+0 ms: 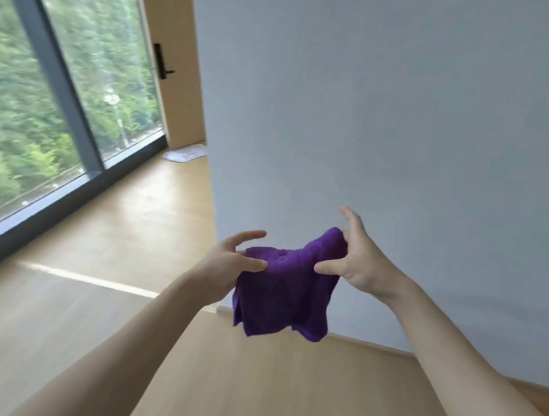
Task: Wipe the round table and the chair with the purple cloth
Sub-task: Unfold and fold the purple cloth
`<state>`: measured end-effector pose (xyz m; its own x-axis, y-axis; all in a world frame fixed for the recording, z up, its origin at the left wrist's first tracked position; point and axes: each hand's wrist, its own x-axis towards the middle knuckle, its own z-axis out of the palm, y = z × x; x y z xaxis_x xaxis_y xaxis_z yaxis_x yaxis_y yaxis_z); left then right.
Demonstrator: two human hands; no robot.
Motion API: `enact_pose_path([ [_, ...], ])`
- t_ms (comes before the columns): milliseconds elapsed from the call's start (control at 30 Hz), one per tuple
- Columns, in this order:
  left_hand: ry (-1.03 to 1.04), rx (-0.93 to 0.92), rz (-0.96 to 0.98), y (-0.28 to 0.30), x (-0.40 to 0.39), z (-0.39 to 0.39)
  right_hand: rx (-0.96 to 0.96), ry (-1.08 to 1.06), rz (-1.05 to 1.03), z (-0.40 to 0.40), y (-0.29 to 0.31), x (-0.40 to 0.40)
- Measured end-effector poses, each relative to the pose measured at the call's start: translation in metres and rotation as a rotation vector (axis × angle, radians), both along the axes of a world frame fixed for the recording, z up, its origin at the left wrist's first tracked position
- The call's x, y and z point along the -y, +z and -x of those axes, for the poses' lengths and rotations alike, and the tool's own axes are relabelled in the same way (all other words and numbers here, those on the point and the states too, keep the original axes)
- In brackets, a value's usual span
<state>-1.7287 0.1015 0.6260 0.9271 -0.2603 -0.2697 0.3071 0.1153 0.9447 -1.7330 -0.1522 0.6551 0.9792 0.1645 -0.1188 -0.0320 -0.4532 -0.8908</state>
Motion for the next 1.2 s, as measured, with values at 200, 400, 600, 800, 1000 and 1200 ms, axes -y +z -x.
enact_pose_path([
  [200, 0.288, 0.103, -0.362, -0.01, -0.079, -0.046, 0.141, 0.178, 0.167, -0.085, -0.022, -0.09],
  [400, 0.383, 0.381, -1.024, -0.006, -0.154, -0.125, 0.362, 0.176, 0.19, -0.198, -0.032, -0.172],
  [600, 0.531, 0.307, -0.83, 0.005, -0.234, -0.189, 0.221, 0.453, -0.015, -0.319, -0.017, -0.254],
  [800, 0.773, 0.141, -0.203, 0.005, -0.305, -0.227, -0.163, 0.517, -0.464, -0.399, -0.02, -0.357],
  [1000, 0.919, -0.099, -0.01, -0.022, -0.393, -0.303, -0.346, 0.464, -0.555, -0.484, -0.054, -0.473],
  [1200, 0.879, -0.274, 0.17, -0.025, -0.486, -0.422, -0.48, 0.285, -0.611, -0.596, -0.075, -0.579],
])
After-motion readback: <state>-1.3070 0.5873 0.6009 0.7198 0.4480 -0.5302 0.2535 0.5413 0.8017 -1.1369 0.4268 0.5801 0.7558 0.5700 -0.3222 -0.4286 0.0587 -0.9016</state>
